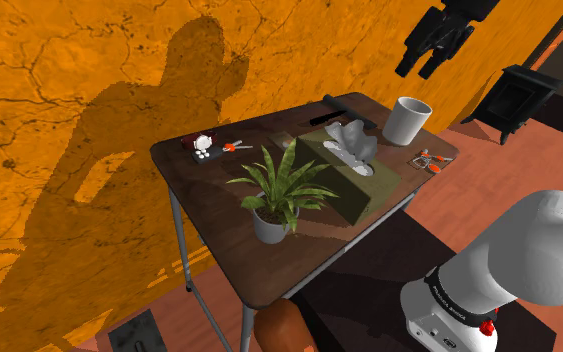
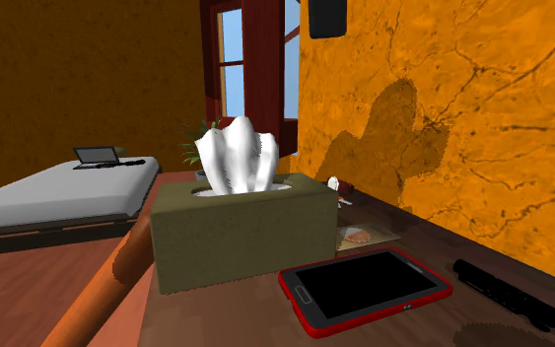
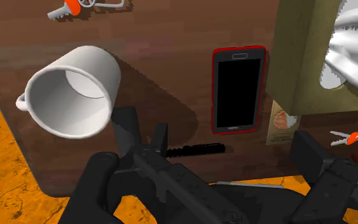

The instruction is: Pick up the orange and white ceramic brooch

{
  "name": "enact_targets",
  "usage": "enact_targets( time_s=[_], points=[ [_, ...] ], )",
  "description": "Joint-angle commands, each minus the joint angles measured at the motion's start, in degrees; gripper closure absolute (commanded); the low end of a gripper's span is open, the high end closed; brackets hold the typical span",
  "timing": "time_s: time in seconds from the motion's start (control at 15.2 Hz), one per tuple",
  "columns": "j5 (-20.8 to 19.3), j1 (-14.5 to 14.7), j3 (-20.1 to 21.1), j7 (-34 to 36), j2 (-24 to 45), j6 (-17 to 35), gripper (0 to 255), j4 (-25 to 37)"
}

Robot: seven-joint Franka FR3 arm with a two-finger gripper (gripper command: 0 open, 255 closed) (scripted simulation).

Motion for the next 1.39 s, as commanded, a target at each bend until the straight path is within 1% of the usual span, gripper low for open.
enact_targets(
  time_s=[0.0,0.33,0.73,0.99,1.25,1.32],
  points=[
    [0.0,0.0,0.0,0.0,0.0,0.0,0,0.0],
    [1.0,1.7,4.8,3.3,7.0,5.8,0,-0.6],
    [1.2,3.2,10.3,7.4,17.1,12.1,0,0.8],
    [0.3,4.0,13.8,10.5,24.6,15.8,0,3.0],
    [-1.5,4.8,16.9,13.9,32.8,18.9,0,6.2],
    [-1.6,4.9,17.0,14.2,33.4,19.0,0,6.5]
  ],
)
